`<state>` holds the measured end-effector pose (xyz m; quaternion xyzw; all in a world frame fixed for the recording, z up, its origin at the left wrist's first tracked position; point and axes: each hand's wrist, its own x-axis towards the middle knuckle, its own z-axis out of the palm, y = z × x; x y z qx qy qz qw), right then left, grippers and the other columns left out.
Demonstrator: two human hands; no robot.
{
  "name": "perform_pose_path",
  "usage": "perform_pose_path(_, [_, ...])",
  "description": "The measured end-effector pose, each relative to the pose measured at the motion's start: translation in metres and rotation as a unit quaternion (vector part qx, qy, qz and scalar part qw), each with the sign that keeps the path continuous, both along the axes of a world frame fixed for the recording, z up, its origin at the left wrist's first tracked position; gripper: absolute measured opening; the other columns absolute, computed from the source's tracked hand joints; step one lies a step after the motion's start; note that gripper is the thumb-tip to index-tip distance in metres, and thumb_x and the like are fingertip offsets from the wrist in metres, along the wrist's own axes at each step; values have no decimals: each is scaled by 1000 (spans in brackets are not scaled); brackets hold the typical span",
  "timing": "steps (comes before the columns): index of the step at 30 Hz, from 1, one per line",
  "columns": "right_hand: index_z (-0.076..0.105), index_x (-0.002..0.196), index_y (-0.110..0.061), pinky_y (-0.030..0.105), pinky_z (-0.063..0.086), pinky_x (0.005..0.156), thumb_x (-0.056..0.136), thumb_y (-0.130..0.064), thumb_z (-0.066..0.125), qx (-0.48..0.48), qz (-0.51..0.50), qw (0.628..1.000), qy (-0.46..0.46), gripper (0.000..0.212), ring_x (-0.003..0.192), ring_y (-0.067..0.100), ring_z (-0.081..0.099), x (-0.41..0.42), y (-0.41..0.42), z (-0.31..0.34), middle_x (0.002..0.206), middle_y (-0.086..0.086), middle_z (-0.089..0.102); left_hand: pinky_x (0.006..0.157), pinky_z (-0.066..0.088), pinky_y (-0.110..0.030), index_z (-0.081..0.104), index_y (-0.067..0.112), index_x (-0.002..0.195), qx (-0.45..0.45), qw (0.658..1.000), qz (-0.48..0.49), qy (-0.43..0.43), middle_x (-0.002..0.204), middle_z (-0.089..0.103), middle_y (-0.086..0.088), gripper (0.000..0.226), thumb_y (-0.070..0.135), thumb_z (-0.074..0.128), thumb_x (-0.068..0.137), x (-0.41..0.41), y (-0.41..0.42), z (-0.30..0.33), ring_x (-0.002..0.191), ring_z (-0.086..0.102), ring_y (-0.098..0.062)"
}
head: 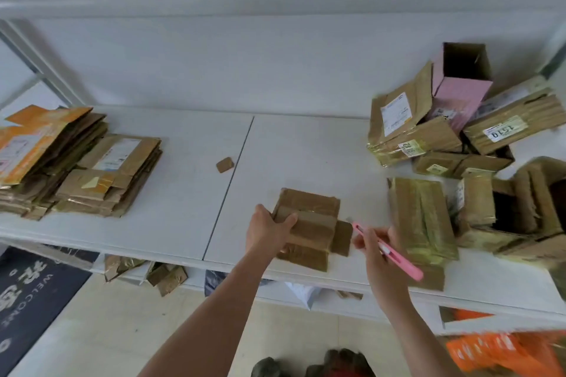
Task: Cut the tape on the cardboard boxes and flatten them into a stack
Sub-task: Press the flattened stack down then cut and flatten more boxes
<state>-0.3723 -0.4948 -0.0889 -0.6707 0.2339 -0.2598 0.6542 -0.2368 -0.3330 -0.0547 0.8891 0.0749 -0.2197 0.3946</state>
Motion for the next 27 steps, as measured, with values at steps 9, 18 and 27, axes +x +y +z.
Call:
perform_pose_path(9, [46, 87, -10, 54, 55, 85, 98, -19, 60, 206, -68, 976, 20, 19, 81, 21, 66, 36, 14, -2, 81, 11, 67, 115, 29, -33, 24, 24, 151, 31, 971, -195, -135, 154, 22, 3, 66, 24, 60, 96, 0, -5, -7, 135, 36, -18])
perform_pose_path(18, [44, 86, -13, 40, 53, 76, 102, -17, 53, 197, -56, 979, 3, 18, 71, 11, 63, 40, 12, -2, 70, -3, 66, 115, 35, -35, 31, 16, 153, -89, 972, -217, -30, 162, 13, 8, 93, 14, 83, 76, 16, 6, -9, 146, 24, -14])
perform_pose_path(27, [46, 88, -14, 31, 55, 68, 102, -17, 52, 164, -56, 985, -9, 15, 69, 12, 64, 43, 10, -6, 70, -3, 66, 114, 39, -42, 31, 18, 153, -112, 967, -230, -10, 163, 9, 10, 96, 15, 85, 73, 25, 10, -13, 146, 27, -17])
